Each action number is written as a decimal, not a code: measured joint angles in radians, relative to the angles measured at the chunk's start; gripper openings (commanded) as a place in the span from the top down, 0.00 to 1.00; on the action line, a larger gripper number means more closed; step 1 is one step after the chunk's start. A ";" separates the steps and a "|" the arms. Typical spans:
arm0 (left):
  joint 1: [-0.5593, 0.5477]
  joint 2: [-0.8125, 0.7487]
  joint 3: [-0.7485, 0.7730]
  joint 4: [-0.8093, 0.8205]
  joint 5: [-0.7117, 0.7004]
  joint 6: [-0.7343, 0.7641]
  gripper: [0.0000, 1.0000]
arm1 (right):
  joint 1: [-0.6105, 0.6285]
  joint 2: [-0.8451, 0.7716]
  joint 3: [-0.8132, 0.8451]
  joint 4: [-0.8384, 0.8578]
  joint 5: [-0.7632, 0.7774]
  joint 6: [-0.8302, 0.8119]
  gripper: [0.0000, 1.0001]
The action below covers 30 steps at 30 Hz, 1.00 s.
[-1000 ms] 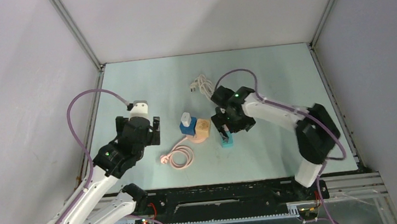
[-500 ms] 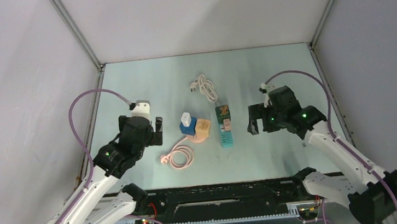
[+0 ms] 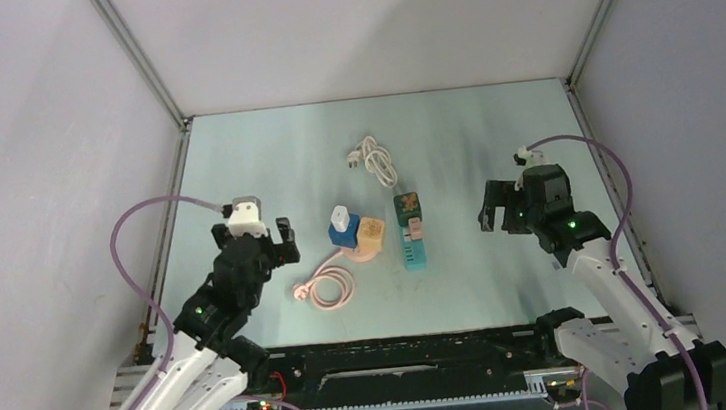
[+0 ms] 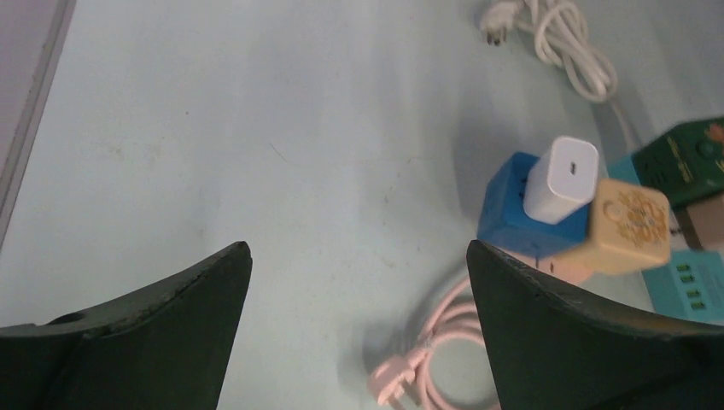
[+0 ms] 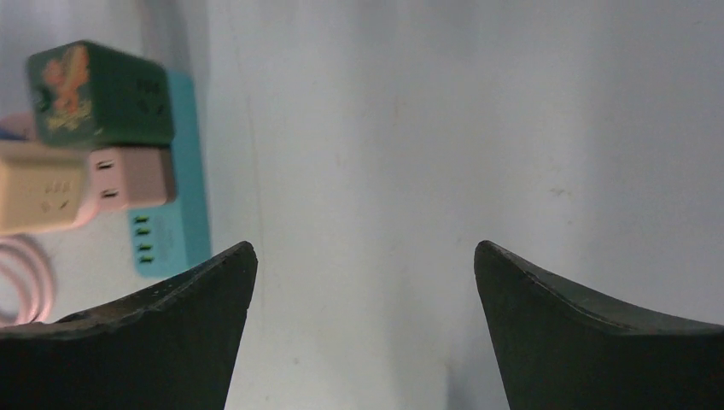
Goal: Insert the plug
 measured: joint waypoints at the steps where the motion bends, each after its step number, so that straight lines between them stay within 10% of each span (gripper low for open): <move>1: 0.005 -0.022 -0.045 0.062 -0.019 0.004 0.00 | 0.000 0.004 -0.015 0.029 0.024 -0.002 0.01; 11: 0.252 -0.093 -0.460 0.705 -0.186 0.108 0.00 | -0.011 0.056 -0.224 0.384 0.259 -0.087 0.00; 30: 0.539 0.674 -0.540 1.569 0.093 0.290 0.00 | -0.190 0.300 -0.579 1.431 0.076 -0.265 0.00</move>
